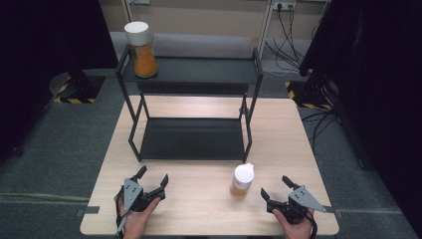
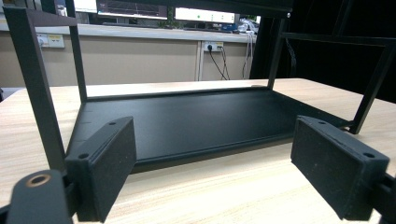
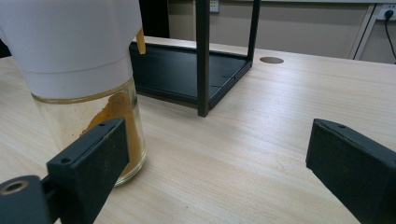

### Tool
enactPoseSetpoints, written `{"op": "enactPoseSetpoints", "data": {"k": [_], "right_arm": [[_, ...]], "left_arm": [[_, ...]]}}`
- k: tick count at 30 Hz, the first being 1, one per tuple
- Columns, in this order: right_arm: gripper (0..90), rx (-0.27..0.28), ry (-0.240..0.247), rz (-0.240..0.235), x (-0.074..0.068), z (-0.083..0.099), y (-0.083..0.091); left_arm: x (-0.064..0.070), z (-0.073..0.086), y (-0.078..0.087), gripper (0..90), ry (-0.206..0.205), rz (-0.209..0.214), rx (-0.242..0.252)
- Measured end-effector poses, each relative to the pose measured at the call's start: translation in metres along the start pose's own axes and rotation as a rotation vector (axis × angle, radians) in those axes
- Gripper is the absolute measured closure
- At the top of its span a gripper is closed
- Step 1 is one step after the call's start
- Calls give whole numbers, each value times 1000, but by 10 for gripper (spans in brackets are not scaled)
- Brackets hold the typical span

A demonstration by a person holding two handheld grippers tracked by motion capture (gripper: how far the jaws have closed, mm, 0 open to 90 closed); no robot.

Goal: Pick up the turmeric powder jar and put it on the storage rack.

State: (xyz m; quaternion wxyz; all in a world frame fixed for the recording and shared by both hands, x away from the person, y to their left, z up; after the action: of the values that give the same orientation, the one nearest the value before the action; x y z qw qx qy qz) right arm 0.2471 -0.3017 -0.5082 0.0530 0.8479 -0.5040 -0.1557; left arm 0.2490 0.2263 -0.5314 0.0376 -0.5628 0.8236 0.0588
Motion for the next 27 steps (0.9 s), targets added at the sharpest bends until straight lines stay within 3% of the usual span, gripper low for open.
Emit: {"op": "enactPoseSetpoints", "data": {"k": [13,22,27], "right_arm": [[53,4,-10,-44,0,2,3],[51,-4,12,-136,-18,-2,-2],[53,-35,23,-186,-28,-4,-10]], "left_arm": [[0,0,0,137,0,-1,0],[-1,0,0,135,4,3,-1],[0,0,0,134,-1,4,-3]]}}
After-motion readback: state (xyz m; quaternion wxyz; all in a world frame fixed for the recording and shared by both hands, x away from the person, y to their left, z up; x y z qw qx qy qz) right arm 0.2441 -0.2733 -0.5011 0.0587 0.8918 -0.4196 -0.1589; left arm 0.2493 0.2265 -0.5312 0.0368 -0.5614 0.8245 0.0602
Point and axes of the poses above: each handheld gripper's, and its own axes: y roughly backward along the jaws, z roughly out of its underside, x roughly to its right, the point moved 8 cm from there along -y, roughly forward along the jaws, and after that the axes turned 12 degrees about -y, right-handed, at the moved point
